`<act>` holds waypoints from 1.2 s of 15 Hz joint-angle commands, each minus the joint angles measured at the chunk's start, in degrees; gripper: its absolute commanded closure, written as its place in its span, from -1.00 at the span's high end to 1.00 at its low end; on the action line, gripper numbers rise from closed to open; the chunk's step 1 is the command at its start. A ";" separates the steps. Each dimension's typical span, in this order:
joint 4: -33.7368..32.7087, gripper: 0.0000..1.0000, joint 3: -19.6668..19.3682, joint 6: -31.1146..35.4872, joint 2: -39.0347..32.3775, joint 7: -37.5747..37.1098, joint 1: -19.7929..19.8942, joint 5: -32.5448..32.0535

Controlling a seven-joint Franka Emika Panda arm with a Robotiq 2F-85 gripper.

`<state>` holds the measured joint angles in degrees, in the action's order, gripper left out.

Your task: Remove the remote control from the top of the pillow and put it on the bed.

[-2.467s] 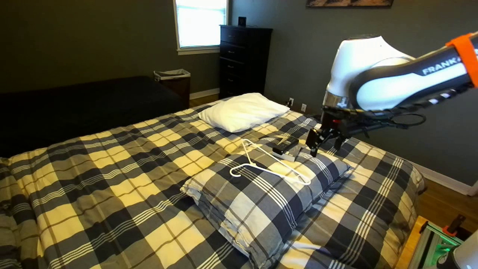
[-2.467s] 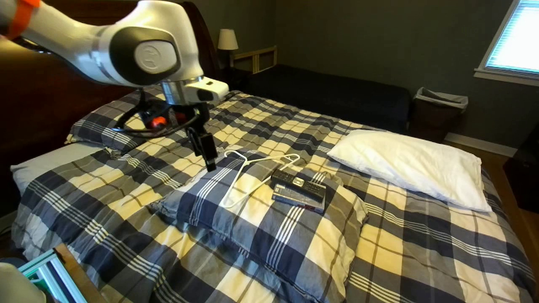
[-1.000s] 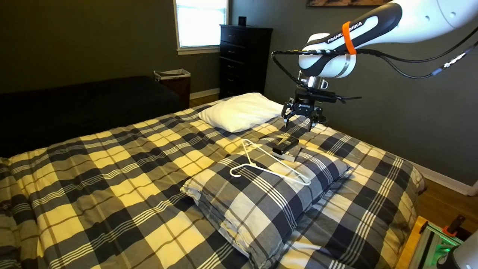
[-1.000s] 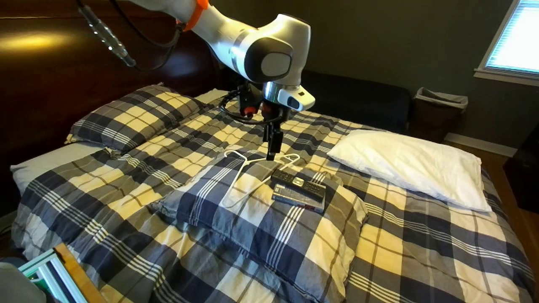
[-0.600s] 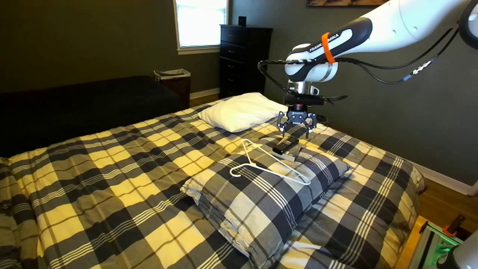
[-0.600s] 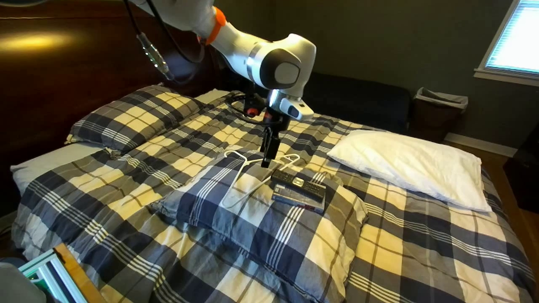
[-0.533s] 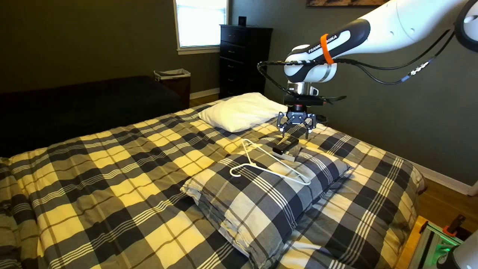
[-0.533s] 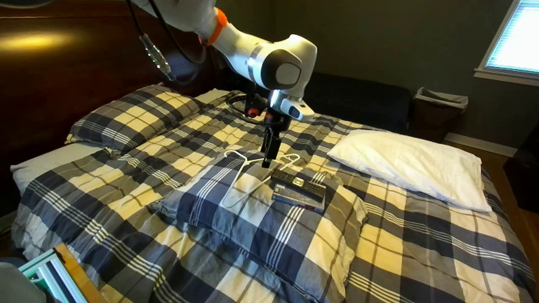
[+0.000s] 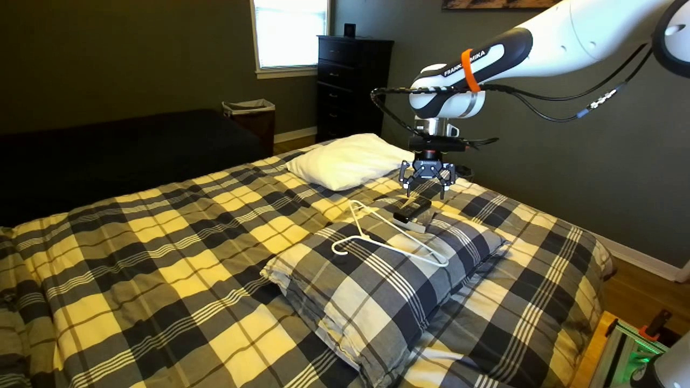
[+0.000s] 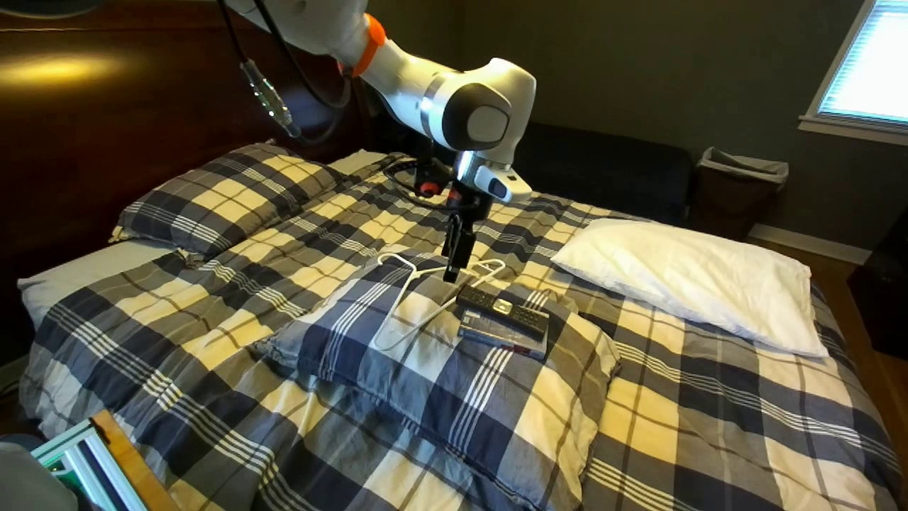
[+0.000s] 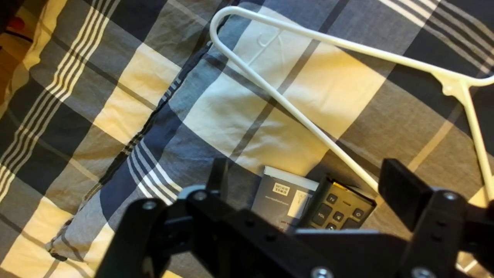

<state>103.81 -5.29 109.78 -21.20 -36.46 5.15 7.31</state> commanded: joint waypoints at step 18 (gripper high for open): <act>-4.51 1.00 -2.18 9.01 -10.18 -8.83 -0.59 2.32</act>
<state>99.46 -6.75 119.00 -31.31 -45.57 5.16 9.22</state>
